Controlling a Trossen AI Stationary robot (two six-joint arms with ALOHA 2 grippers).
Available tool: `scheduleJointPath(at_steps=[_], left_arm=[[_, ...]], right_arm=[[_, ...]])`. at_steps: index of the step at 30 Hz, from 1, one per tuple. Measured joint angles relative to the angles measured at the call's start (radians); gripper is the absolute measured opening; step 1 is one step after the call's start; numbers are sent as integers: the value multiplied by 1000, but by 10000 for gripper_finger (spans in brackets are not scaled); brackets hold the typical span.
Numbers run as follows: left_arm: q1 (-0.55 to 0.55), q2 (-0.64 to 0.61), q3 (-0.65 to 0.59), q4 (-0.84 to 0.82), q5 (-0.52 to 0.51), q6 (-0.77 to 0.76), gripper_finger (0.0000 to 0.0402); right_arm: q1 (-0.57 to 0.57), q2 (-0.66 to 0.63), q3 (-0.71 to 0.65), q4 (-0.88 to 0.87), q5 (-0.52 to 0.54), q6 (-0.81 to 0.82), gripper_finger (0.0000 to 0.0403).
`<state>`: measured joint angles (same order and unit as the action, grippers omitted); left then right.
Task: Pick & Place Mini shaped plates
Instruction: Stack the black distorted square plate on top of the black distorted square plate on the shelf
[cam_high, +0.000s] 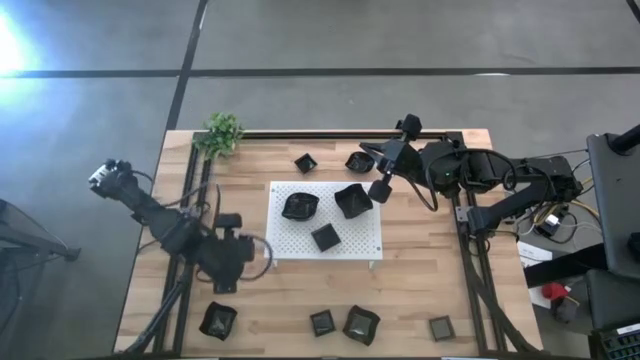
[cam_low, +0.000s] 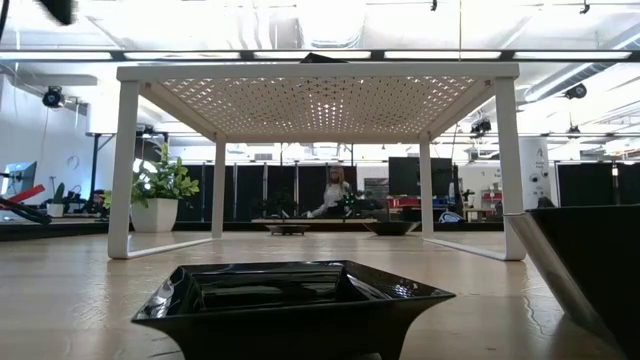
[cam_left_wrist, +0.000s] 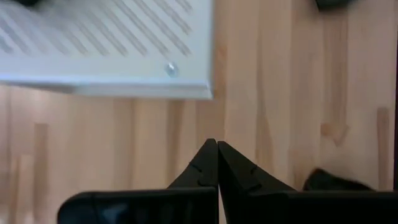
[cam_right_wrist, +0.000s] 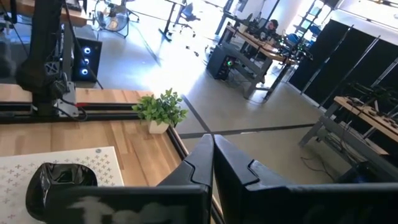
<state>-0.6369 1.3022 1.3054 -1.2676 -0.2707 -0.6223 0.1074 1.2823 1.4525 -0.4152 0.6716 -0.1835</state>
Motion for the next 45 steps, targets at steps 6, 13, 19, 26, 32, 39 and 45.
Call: scheduleJointPath(at_steps=[6,13,19,26,32,39,45], left_arm=[[-116,0,-78,30,1,-111,0],[-226,0,-171,147,13,-134,0],[-254,2,-251,262,82,-177,0],[-257,2,-301,325,133,-104,0],[-257,2,-326,370,148,-12,0],[-256,2,-362,388,150,4,2],[-256,2,-390,458,151,12,20]], right_arm=[[3,0,0,-7,-32,2,8],[4,0,0,-8,-108,28,8],[4,0,0,-8,-108,46,8],[4,0,-1,-90,-283,53,8],[4,0,-1,-170,-536,49,8],[4,0,-1,-188,-619,44,8],[4,0,-1,-188,-619,42,8]])
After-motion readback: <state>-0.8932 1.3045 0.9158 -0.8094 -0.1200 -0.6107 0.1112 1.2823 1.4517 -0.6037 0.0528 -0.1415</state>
